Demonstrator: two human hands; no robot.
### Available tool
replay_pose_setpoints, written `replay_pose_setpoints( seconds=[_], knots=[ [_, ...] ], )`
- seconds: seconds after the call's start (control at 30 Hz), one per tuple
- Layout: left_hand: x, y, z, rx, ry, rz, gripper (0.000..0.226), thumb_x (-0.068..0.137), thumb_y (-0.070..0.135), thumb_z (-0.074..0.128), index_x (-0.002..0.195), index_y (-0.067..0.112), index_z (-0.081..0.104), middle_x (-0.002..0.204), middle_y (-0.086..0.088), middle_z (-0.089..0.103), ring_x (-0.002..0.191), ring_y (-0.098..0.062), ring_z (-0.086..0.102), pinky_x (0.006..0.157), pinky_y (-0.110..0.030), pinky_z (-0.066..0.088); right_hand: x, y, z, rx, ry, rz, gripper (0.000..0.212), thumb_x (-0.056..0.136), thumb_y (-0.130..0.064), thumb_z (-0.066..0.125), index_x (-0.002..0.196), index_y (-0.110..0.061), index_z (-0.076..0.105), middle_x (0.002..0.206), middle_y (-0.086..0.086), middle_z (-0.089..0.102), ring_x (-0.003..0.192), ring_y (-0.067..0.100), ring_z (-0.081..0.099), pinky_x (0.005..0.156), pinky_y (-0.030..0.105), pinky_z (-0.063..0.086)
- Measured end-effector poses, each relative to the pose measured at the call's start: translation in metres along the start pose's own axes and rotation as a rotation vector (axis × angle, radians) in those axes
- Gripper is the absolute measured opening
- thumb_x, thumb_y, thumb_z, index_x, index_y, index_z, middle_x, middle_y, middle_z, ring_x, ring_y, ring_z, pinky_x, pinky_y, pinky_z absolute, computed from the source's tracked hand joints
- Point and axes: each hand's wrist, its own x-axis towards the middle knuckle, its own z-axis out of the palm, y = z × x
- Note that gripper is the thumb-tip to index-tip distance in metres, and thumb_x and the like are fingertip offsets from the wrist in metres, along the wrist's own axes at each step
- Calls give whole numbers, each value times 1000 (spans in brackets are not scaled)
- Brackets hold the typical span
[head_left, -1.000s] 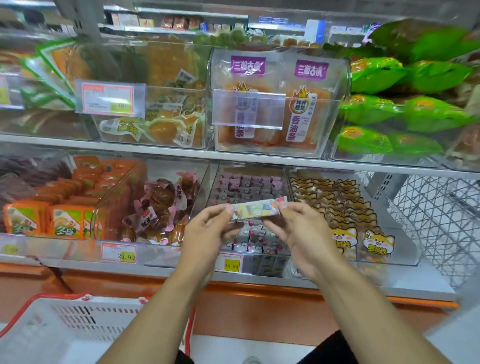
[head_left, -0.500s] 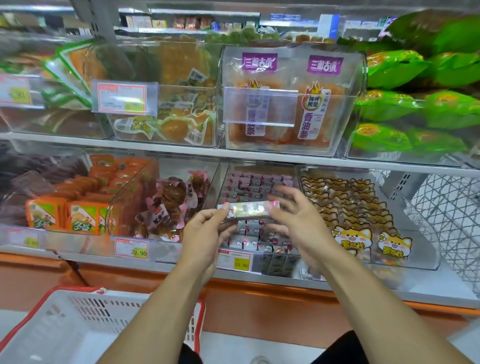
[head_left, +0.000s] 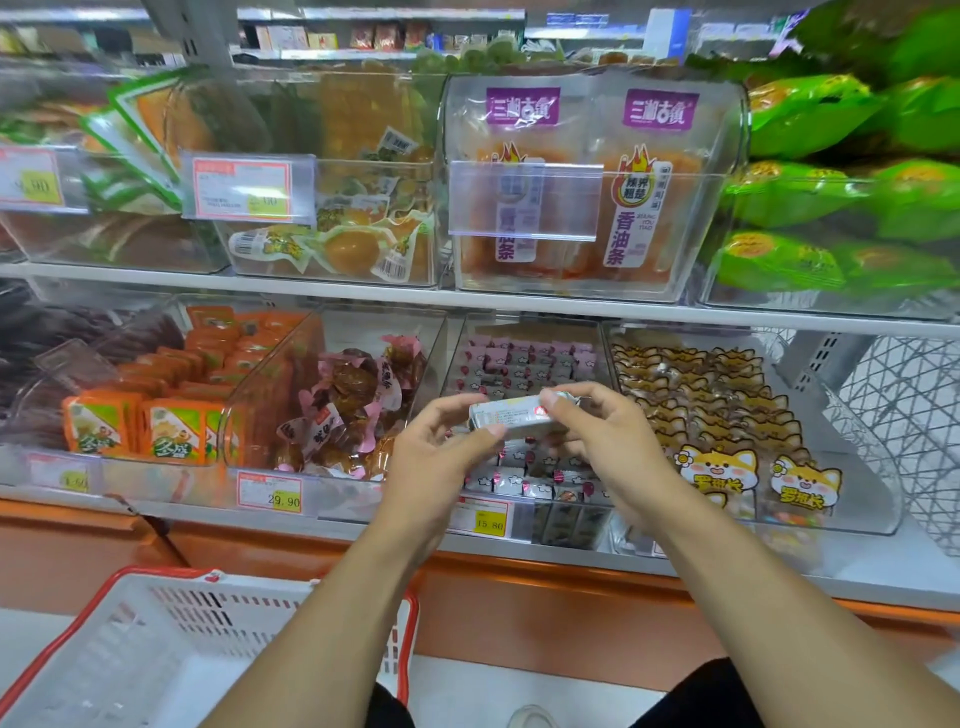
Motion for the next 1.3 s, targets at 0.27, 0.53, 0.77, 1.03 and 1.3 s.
replay_pose_setpoints(
  seconds=[0.27,0.53,0.77,1.03,1.3],
  knots=[
    [-2,-2,4,34,5,-8,32,84,13,78,113,8,65,98,-12,77,86,-24,76,70,-23,59,2,-1,-5,50,-19,58,36,72,-49,79,100,-27,76,99,-2,77,88,15,75,72,29,60],
    [0,-3,4,40,63,-36,52,75,48,74,104,6,70,89,-11,77,73,-19,74,67,-22,60,-1,0,-15,17,-157,-20,43,78,-5,82,114,-27,72,113,1,75,103,21,72,90,30,57],
    [-1,-2,4,36,17,26,49,69,27,82,116,20,71,109,-4,75,87,-27,77,72,-25,60,-1,-3,-18,165,-83,87,29,73,-29,82,99,-17,79,101,14,76,82,22,74,72,25,59],
    [2,-6,7,54,111,-51,53,67,52,80,92,6,71,80,-9,77,69,-23,76,62,-20,58,1,-5,-23,353,-184,174,47,79,-25,76,119,-3,68,109,15,76,89,20,73,73,22,59],
    [5,-10,2,94,127,-50,64,61,63,79,89,5,74,80,-11,77,69,-23,76,60,-19,57,5,-2,-25,401,-155,243,28,84,-9,70,110,0,74,112,18,75,94,20,74,76,23,62]
  ],
)
